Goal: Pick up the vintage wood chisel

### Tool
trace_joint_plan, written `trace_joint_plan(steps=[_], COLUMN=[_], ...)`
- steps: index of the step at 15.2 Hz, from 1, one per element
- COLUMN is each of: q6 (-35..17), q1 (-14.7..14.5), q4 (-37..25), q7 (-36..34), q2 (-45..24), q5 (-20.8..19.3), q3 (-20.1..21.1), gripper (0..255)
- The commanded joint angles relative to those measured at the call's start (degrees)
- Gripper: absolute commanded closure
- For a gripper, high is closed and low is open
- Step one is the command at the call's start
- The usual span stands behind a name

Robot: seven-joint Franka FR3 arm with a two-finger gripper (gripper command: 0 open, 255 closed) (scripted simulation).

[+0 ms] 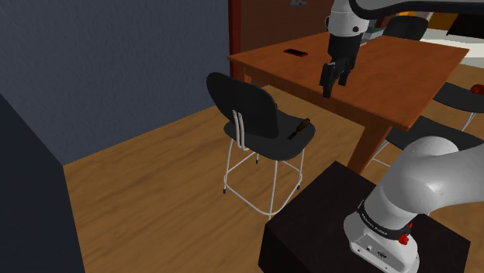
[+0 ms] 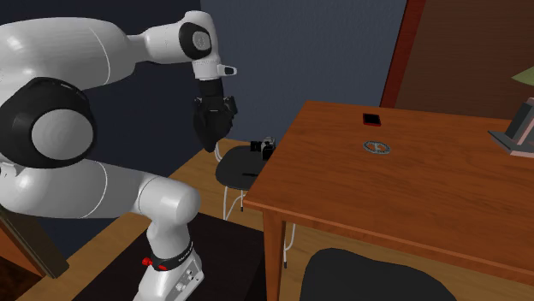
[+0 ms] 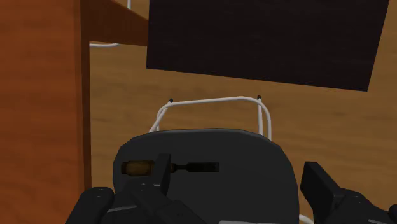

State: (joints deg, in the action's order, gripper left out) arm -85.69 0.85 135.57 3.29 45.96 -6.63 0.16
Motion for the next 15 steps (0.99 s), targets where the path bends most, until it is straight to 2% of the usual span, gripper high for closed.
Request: trace_joint_plan(steps=[1,8,15], q6=[0.0,-17.0,-34.7], q1=[0.0,6.1,12.4], q4=[0.0,8.7,13.5], q7=[0.0,-17.3,-34.2], q2=[0.0,-5.4,-15.1], q5=[0.0,2.2,3.0], q3=[0.0,2.0,3.8], gripper=[0,0,0])
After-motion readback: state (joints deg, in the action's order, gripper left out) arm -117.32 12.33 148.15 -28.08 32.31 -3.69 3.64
